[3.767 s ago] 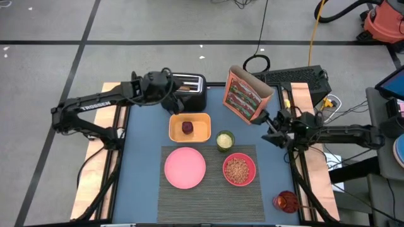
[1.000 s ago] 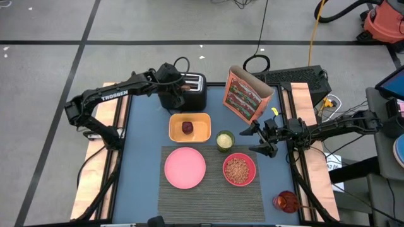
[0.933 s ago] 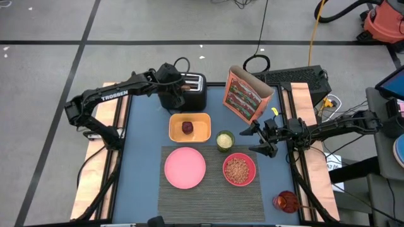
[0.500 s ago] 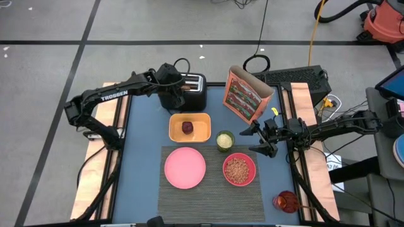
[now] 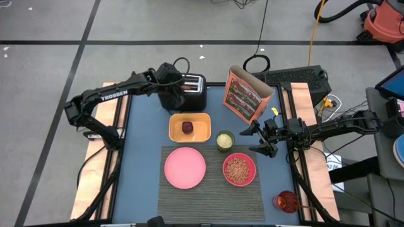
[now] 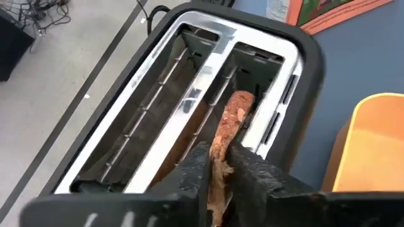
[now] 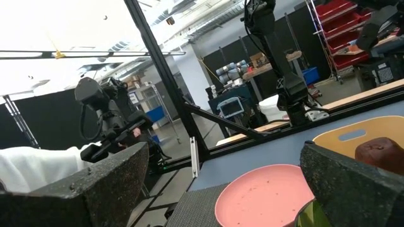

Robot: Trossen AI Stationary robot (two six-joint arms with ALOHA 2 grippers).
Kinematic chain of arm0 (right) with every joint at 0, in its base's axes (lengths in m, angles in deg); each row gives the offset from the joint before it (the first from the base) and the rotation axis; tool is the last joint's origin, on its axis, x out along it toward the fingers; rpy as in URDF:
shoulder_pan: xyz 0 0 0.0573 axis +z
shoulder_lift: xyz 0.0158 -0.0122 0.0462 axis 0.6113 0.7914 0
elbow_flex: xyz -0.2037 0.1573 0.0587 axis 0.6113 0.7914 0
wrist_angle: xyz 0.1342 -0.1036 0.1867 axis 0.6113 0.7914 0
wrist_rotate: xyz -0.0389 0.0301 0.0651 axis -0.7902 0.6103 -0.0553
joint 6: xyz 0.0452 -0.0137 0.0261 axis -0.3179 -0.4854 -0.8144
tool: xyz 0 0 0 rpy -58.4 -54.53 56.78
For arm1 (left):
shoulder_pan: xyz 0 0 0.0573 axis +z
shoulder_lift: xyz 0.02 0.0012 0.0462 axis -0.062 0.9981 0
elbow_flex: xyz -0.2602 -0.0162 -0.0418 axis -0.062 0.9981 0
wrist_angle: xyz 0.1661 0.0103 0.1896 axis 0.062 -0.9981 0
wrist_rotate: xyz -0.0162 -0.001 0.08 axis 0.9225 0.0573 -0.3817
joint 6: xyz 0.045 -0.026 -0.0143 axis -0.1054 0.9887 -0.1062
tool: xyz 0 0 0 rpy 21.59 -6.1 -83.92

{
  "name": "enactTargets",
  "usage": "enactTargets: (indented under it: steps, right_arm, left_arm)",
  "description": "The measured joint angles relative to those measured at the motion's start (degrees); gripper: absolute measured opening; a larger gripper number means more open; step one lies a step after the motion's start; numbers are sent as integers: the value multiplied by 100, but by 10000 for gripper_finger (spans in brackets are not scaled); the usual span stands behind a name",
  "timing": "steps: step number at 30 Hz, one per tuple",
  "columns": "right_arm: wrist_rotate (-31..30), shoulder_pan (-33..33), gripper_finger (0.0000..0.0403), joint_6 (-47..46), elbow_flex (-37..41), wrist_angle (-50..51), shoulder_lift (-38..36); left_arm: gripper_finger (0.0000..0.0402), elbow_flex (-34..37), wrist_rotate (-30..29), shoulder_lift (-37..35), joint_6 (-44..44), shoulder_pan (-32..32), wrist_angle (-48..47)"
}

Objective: Arrange a breakfast setting
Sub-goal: Put the toasted bread from the toaster on the light pink plate

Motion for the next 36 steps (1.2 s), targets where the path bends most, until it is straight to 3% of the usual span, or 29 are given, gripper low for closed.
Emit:
enactTargets:
  steps: [7, 24, 36]
  right_arm:
    - [0, 0, 400, 0, 0, 0, 0]
    - [0, 0, 400, 0, 0, 0, 0]
    - [0, 0, 400, 0, 0, -2, 2]
  left_arm:
    - [20, -1, -11, 0, 1, -2, -14]
    - [16, -1, 22, -38, 16, -4, -19]
    - [15, 0, 24, -771, 84, -6, 16]
